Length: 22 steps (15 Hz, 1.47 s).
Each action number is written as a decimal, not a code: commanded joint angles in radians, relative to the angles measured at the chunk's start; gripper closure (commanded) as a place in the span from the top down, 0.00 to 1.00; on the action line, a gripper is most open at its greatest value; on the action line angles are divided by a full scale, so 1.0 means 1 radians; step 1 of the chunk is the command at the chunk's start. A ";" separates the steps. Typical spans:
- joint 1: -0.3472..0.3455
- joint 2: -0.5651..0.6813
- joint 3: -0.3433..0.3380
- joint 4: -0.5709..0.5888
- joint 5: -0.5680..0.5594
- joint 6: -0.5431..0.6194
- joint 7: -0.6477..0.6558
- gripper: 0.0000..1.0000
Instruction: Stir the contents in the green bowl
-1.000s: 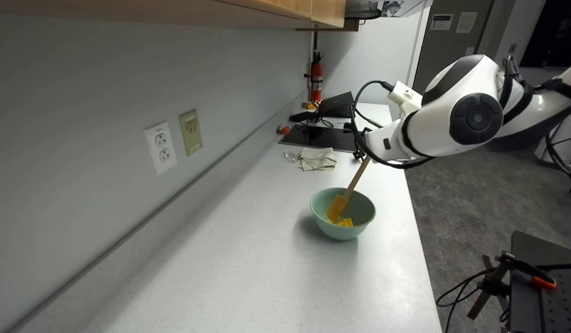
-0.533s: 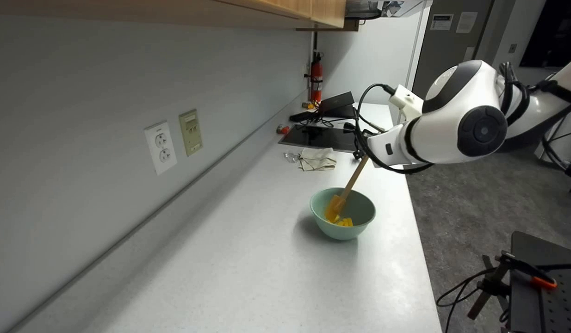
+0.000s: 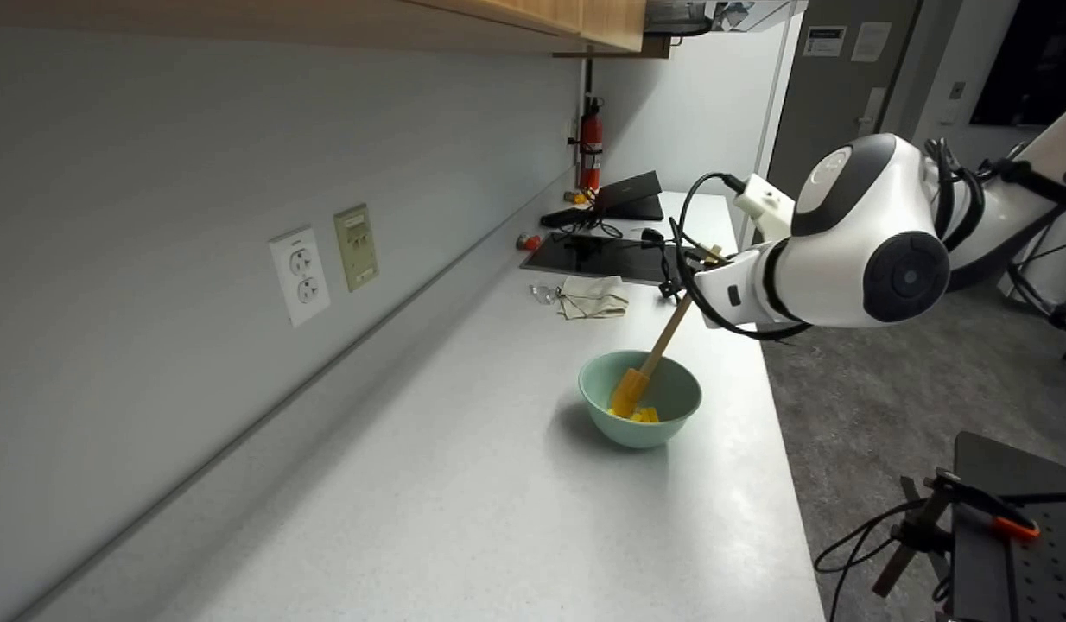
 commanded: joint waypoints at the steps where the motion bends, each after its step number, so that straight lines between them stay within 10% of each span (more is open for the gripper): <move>1: -0.005 -0.006 0.002 -0.005 0.097 0.035 -0.054 0.04; 22: -0.002 -0.026 0.018 0.048 0.800 0.076 -0.547 0.04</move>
